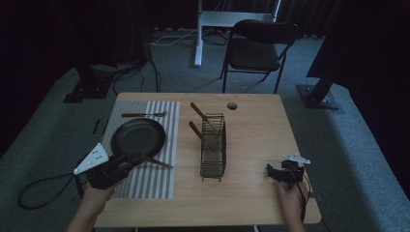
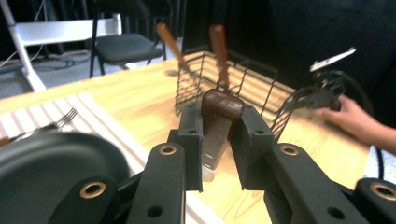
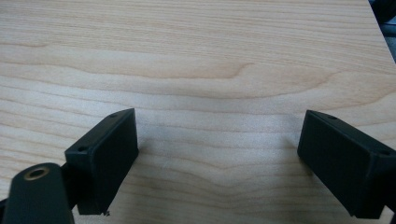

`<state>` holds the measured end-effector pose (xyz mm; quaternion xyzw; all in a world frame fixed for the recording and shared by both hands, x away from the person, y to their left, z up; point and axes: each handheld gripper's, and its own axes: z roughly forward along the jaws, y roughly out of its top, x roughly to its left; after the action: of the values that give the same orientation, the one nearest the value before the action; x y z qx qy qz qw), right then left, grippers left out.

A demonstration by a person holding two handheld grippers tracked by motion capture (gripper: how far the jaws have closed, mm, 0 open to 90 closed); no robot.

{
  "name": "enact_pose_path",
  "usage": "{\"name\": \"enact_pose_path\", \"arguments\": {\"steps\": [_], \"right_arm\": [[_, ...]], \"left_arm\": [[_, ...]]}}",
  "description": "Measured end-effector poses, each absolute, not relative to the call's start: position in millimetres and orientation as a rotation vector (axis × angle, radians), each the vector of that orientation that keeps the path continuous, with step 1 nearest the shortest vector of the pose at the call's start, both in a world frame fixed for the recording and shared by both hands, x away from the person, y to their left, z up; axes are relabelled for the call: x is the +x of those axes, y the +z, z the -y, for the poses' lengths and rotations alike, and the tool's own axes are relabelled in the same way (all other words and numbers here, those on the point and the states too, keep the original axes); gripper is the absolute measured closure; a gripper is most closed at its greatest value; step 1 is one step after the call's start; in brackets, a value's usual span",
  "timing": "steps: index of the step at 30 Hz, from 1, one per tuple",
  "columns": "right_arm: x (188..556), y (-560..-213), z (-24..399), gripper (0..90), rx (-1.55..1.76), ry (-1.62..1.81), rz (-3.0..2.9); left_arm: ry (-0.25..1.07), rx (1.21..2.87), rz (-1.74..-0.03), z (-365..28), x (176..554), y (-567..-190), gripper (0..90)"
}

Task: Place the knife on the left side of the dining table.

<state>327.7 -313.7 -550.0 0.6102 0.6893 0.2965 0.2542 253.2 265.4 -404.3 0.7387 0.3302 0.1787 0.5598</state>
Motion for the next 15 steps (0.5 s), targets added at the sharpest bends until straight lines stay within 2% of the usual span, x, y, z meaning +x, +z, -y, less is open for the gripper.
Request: {"name": "enact_pose_path", "arguments": {"steps": [15], "right_arm": [[328, -550, 314, 11.3, 1.661, 0.806, -1.872]], "left_arm": [[0.349, 1.742, -0.887, -287, 253, -436, 75.4]]}}
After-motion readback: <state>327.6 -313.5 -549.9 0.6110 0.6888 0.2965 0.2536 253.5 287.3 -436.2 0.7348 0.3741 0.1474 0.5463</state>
